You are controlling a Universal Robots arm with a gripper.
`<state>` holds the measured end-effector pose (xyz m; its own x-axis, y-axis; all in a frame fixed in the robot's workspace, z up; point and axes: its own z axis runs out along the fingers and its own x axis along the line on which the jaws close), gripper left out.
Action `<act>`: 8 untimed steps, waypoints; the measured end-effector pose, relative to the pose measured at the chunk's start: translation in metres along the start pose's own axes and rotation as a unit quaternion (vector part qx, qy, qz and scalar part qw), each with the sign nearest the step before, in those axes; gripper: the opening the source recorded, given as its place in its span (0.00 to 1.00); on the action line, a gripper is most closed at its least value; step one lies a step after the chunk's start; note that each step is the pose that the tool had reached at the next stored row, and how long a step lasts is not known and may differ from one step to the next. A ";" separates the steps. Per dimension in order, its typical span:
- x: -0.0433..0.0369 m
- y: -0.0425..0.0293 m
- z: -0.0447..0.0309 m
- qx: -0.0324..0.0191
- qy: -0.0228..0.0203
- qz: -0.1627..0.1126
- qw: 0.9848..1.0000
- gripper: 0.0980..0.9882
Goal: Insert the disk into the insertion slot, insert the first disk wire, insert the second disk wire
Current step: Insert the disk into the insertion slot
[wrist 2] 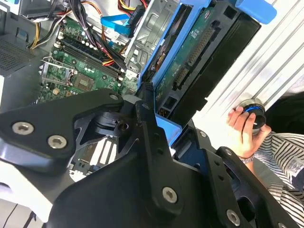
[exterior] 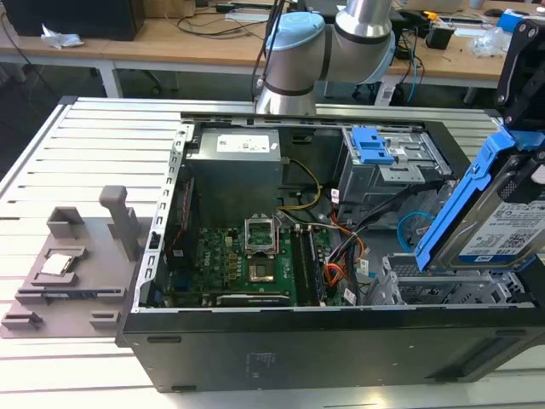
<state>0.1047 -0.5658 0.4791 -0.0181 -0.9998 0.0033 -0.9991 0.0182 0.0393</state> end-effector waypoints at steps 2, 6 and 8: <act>0.0000 -0.0001 0.0031 0.000 0.000 0.000 1.000 0.30; 0.0000 0.0000 0.0067 0.000 0.000 0.000 1.000 0.30; 0.0000 -0.0001 0.0090 0.000 0.000 0.000 1.000 0.30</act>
<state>0.1045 -0.5658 0.4701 -0.0181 -0.9998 0.0034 -0.9991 0.0182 0.0393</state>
